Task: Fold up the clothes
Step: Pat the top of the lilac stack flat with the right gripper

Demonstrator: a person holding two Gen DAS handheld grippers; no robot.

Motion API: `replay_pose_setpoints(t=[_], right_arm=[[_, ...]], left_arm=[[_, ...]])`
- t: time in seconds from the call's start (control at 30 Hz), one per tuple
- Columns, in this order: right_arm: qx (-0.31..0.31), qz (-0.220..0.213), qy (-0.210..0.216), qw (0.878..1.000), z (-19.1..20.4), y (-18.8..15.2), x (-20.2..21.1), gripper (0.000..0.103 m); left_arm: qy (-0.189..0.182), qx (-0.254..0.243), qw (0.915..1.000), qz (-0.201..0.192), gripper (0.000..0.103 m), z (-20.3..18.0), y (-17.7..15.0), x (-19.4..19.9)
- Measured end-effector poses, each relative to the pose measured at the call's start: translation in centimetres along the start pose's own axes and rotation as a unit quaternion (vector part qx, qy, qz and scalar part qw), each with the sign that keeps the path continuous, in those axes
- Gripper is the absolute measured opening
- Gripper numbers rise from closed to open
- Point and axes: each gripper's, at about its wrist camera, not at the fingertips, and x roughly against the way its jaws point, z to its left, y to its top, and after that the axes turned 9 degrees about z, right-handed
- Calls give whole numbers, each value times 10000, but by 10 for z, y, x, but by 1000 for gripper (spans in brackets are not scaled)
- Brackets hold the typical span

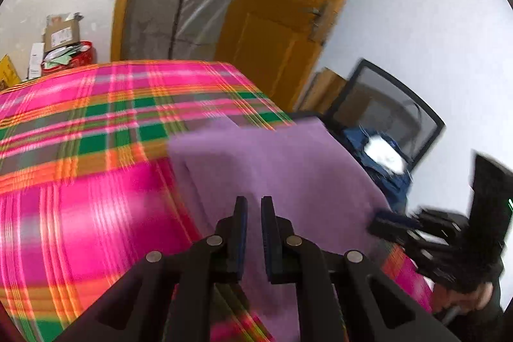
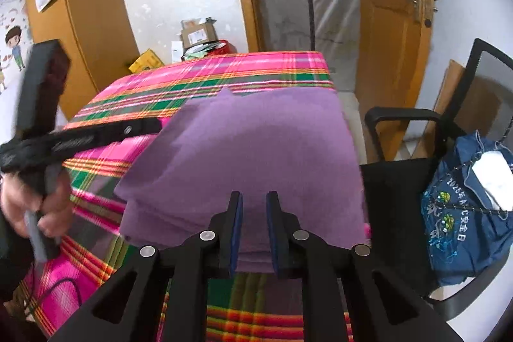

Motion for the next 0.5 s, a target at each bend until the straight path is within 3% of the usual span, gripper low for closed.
replay_pose_setpoints(t=[0.17, 0.33, 0.5], right_arm=[[-82, 203, -151, 9996, 2, -7, -13, 15], [-2, -24, -162, 9999, 15, -2, -4, 16], [177, 126, -207, 9995, 28, -5, -22, 20]], left_arm=[[315, -332, 9988, 198, 9, -24, -25, -9], [455, -203, 9987, 125, 9, -30, -32, 1], [549, -175, 9982, 168, 9, -34, -38, -2]])
